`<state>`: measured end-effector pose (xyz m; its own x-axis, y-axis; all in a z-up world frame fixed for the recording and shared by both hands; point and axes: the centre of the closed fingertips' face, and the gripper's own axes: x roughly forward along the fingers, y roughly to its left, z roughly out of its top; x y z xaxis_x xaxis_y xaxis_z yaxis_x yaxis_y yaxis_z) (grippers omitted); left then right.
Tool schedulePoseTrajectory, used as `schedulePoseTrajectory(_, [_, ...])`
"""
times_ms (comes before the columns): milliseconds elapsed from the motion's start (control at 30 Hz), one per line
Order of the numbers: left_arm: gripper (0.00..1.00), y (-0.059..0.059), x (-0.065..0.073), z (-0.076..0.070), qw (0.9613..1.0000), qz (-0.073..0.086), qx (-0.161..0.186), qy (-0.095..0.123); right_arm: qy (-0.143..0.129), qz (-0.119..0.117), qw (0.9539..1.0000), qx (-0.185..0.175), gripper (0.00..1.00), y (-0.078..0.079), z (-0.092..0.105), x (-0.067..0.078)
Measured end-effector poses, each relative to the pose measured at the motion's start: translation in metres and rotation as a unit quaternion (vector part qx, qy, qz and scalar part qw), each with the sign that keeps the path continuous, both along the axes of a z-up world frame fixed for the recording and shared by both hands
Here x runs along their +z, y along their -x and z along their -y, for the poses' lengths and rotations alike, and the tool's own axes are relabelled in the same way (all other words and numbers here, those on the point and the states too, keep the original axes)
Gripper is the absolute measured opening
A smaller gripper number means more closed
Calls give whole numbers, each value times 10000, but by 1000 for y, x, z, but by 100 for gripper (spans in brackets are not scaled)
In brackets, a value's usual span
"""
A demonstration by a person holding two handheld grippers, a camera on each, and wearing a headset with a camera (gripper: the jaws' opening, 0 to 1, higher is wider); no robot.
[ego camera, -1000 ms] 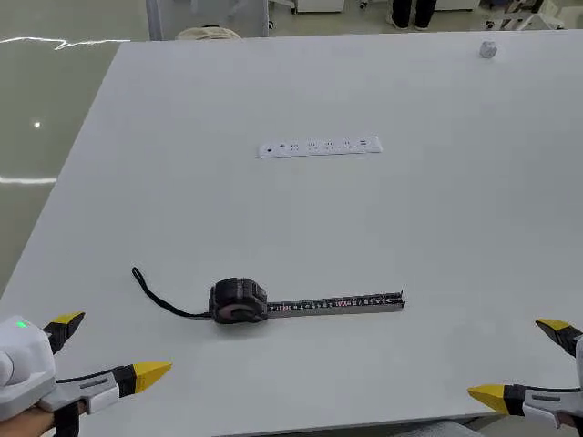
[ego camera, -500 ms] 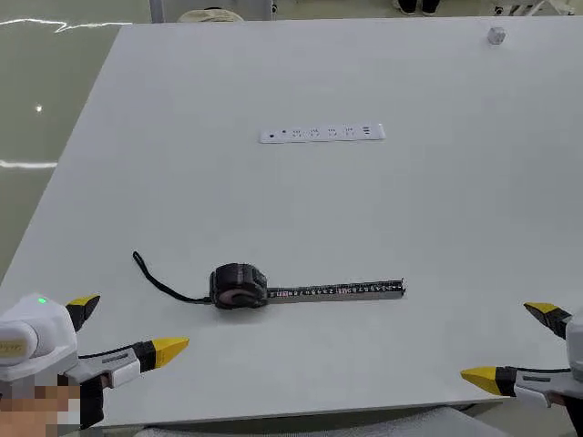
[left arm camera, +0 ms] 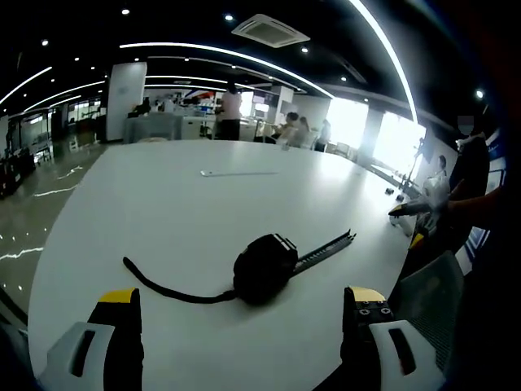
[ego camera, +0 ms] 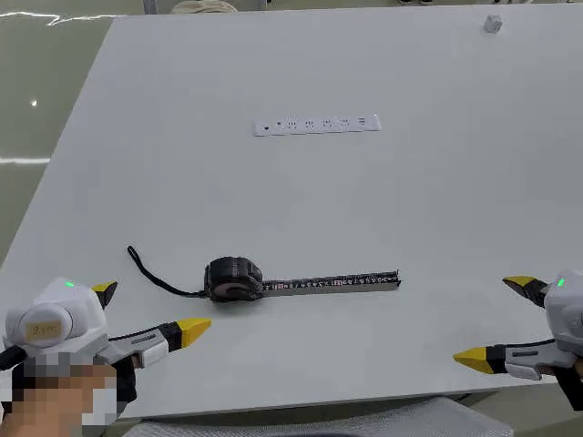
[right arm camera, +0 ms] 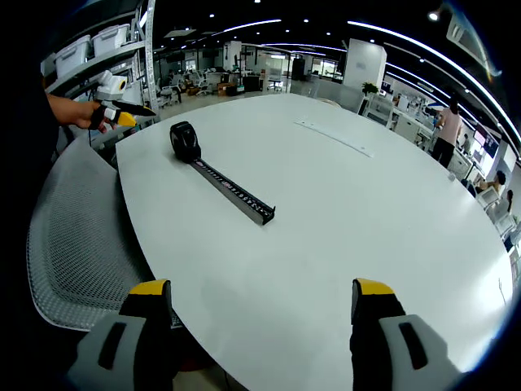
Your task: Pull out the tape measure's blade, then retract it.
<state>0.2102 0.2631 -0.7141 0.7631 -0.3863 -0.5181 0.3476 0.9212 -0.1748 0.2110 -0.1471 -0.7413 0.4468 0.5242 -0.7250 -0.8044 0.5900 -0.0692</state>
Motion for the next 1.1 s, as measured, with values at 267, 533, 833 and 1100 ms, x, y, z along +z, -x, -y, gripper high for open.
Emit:
schedulePoseTrajectory(267, [100, -6, 0, 22, 10000, 26, -35, -30, 433, -80, 9958, 806, 90, -13, -15, 4])
schedulePoseTrajectory(533, [100, -10, -6, 34, 9999, 48, -17, -103, 575, -120, 9898, 1297, 86, -42, -30, 15])
schedulePoseTrajectory(833, [100, -22, -8, 37, 9990, 211, 286, -272, 961, -312, 9752, 1967, 78, -61, -43, 9])
schedulePoseTrajectory(1100, [100, -32, -5, 41, 9976, 333, 459, -403, 1160, -487, 9609, 2465, 68, -65, -64, -1])
